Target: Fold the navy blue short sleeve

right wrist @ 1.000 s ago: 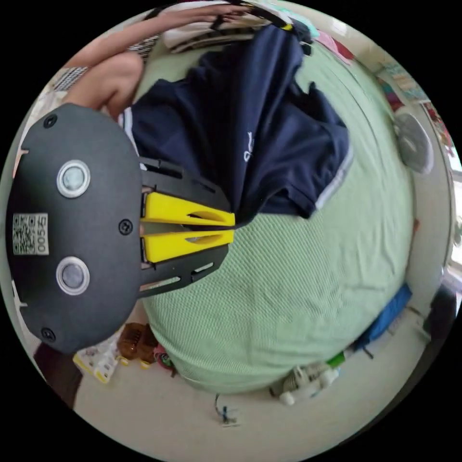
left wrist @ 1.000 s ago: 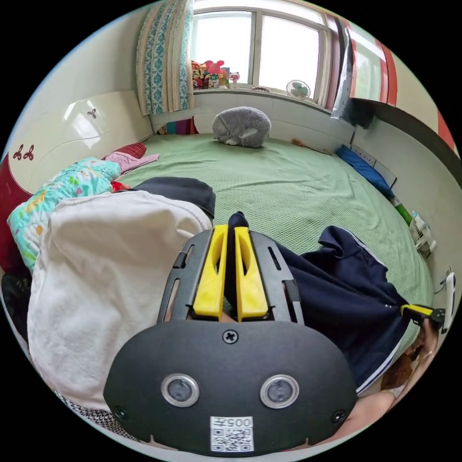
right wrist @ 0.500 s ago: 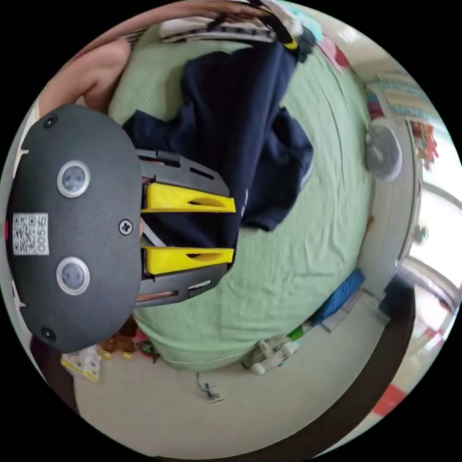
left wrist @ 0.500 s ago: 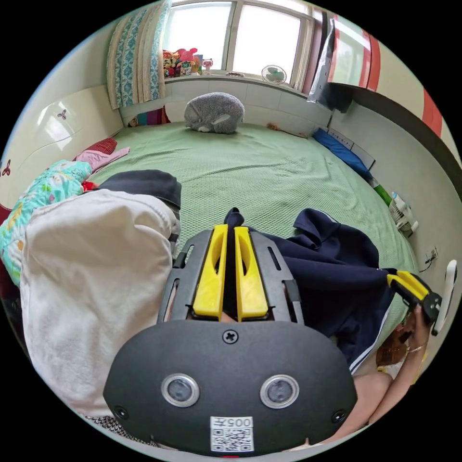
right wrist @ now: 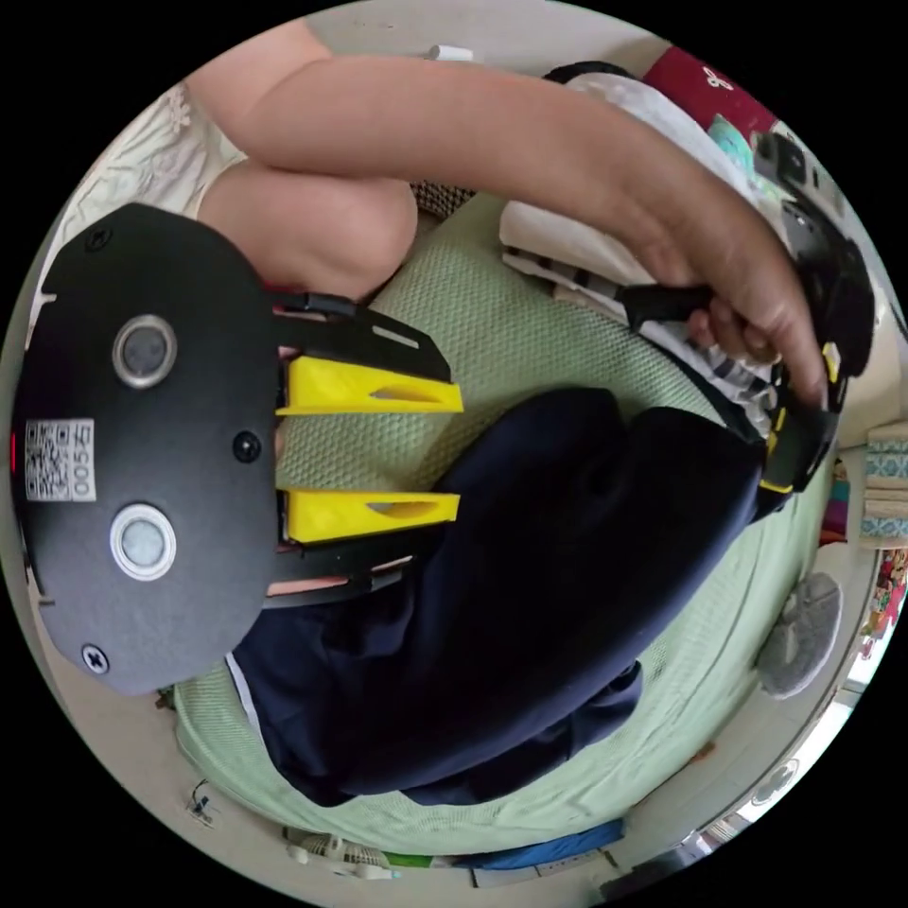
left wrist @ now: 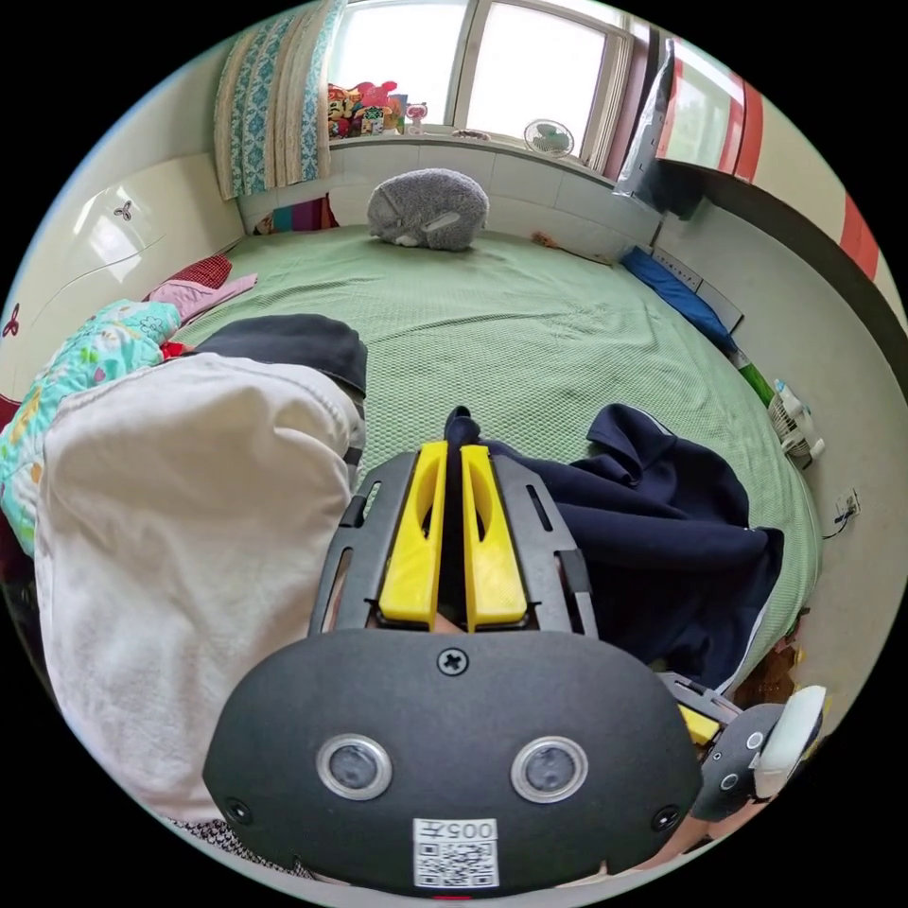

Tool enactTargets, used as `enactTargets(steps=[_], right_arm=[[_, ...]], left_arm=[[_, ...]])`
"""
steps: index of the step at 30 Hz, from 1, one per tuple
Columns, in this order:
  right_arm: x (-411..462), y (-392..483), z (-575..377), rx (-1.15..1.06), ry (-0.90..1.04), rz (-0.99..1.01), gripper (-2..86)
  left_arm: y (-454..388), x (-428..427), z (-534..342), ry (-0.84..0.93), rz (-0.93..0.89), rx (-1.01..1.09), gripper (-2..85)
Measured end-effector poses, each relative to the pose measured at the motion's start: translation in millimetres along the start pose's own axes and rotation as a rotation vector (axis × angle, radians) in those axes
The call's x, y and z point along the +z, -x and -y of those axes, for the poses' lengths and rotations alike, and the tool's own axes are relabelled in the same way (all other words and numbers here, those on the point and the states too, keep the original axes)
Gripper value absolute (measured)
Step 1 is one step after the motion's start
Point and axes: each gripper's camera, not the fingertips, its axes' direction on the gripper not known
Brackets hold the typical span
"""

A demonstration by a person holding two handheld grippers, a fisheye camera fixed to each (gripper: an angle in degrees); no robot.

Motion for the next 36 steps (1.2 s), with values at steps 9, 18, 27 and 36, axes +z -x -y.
enactTargets(steps=[9, 18, 27, 36], right_arm=[[22, -10, 21, 0.122, -0.040, -0.062, 8.1], [27, 11, 35, 0.103, -0.033, -0.135, 1.8], [23, 22, 24, 0.127, -0.014, -0.153, 1.6], [2, 45, -26, 0.035, 0.126, -0.213, 0.8]], left_arm=[[-2, 1, 4, 0.005, -0.031, -0.016, 4.2], [-18, 9, 8, 0.012, -0.037, -0.055, 4.1], [-88, 59, -45, 0.123, 0.043, 0.026, 4.0], [-135, 27, -90, 0.337, 0.129, 0.270, 4.2]])
